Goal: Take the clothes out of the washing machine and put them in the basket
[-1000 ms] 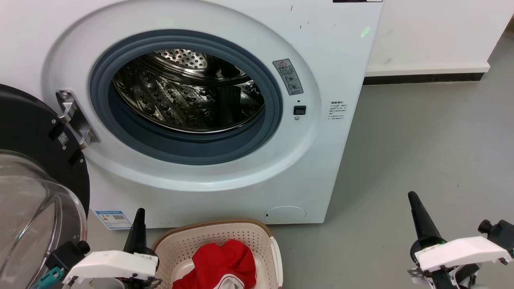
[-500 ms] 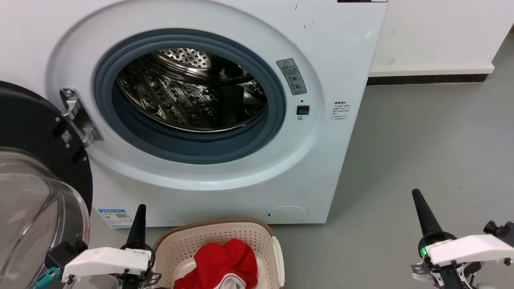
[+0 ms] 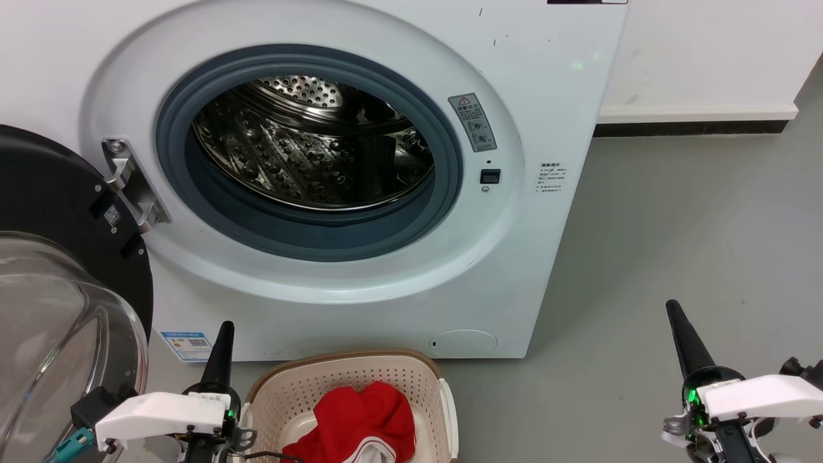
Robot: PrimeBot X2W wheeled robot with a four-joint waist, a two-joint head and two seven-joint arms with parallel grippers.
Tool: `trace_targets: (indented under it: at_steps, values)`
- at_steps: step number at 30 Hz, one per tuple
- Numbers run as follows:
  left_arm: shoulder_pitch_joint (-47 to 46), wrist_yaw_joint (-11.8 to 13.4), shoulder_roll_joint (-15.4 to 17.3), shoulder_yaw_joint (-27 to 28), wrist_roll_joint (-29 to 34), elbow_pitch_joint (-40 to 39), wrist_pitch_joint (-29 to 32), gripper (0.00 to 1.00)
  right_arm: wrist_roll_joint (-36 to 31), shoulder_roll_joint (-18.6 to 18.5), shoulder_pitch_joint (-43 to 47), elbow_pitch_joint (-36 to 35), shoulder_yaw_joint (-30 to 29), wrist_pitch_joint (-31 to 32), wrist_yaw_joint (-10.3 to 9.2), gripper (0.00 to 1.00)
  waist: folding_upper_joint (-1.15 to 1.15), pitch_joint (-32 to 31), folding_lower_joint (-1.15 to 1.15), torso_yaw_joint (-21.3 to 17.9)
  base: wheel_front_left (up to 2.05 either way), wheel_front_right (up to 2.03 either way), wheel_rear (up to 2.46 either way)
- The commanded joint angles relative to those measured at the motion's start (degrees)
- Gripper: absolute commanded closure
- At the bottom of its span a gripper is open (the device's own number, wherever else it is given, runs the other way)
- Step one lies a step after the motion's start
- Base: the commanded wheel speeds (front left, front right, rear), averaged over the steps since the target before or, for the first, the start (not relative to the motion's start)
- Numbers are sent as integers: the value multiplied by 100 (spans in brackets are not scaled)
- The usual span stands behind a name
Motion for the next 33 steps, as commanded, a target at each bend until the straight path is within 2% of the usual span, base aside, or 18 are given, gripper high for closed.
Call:
trace_targets:
  at_steps: [1,33]
  values:
    - [-122,-51,8,24,-148,-12,46,100,159,-25,-150,-1,-29,35,-1,100,0,1,0,7,0,0,0]
    - [-258,-177,8,135,-1595,93,403,100,1628,19,-263,153,-240,301,-2,100,0,14,0,128,0,0,0]
